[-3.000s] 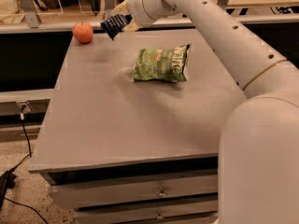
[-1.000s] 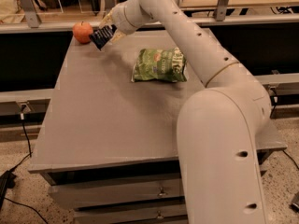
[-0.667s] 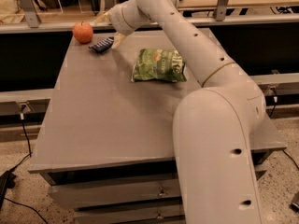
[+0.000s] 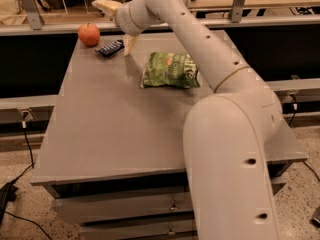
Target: Move rxbar blueberry near apple
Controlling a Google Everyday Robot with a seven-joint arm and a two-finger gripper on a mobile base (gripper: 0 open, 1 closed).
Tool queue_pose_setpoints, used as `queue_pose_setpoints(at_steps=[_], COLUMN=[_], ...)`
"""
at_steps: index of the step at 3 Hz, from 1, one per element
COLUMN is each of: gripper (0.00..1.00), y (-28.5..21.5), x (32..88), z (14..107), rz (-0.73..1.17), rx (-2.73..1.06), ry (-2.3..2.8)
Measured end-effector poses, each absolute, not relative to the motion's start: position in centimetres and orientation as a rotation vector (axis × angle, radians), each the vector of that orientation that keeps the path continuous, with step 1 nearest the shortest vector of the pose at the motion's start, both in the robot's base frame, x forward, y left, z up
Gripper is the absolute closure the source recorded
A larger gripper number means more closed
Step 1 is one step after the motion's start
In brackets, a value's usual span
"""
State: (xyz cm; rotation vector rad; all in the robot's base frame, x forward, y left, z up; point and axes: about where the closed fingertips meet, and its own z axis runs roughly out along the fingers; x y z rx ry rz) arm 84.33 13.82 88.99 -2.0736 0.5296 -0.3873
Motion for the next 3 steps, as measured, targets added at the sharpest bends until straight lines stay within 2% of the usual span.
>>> queue_pose_setpoints(at_steps=[3], gripper=[0.0], y=[5.5], x=[84.1], z=[96.6], rz=[-0.578], rx=[-2.036], ry=[0.602])
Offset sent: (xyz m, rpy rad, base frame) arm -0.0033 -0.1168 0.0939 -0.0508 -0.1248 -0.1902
